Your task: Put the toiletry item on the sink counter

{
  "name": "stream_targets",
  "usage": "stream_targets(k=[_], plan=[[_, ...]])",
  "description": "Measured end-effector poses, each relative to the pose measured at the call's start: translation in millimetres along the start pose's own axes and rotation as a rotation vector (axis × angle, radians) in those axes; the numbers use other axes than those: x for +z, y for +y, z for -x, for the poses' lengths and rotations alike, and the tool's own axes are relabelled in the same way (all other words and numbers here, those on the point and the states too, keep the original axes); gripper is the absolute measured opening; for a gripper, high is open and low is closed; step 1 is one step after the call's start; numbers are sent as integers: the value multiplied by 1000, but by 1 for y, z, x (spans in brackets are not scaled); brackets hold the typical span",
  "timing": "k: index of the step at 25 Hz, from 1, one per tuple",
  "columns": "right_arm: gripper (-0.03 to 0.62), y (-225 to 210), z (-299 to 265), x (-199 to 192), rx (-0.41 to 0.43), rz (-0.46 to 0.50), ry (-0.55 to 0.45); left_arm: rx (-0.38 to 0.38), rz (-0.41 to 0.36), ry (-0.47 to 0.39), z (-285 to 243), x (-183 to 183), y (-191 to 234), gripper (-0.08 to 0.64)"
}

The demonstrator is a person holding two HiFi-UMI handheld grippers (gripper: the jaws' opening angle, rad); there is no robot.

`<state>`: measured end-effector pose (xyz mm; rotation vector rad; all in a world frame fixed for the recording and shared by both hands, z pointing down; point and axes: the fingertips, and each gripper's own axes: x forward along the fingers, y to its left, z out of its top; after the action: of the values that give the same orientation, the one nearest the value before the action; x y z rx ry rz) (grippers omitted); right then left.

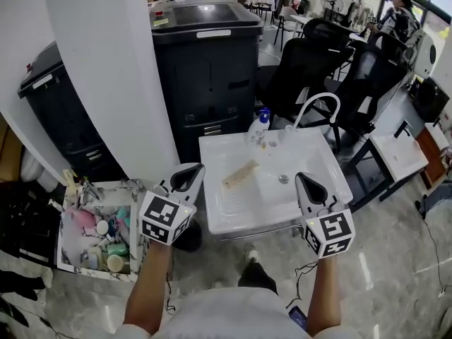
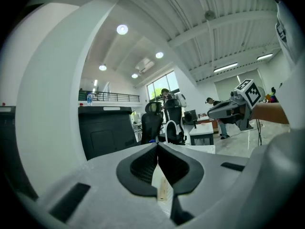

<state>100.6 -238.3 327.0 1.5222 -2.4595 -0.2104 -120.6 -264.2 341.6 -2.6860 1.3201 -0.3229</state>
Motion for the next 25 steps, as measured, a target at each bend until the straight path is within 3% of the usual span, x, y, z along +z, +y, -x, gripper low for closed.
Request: stream_targets(k=[8, 25], plan=[[-3, 14, 10, 12, 5, 5, -25, 47, -40, -12, 25, 12, -1, 11], [-5, 13, 9, 7, 25, 22, 2, 29, -59, -15, 22, 17, -9, 11]])
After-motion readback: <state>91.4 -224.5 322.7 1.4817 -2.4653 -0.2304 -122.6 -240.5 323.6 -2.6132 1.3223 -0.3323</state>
